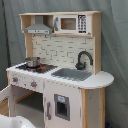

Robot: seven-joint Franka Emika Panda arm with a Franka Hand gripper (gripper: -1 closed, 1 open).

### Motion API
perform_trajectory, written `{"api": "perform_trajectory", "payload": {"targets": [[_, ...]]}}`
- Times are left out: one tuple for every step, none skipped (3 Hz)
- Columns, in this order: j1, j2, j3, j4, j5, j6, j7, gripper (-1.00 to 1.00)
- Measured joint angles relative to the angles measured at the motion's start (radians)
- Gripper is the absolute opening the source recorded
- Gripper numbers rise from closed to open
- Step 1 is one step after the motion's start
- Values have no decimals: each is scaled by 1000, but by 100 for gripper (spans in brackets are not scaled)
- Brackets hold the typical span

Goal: Play with the kitchen

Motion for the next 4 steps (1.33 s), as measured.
{"api": "perform_trajectory", "payload": {"targets": [[39,0,14,-28,41,-80,22,100],[115,2,-35,-73,55,-141,27,100],[182,2,-84,-128,62,-157,32,100],[247,2,-126,-207,65,-160,58,100]]}}
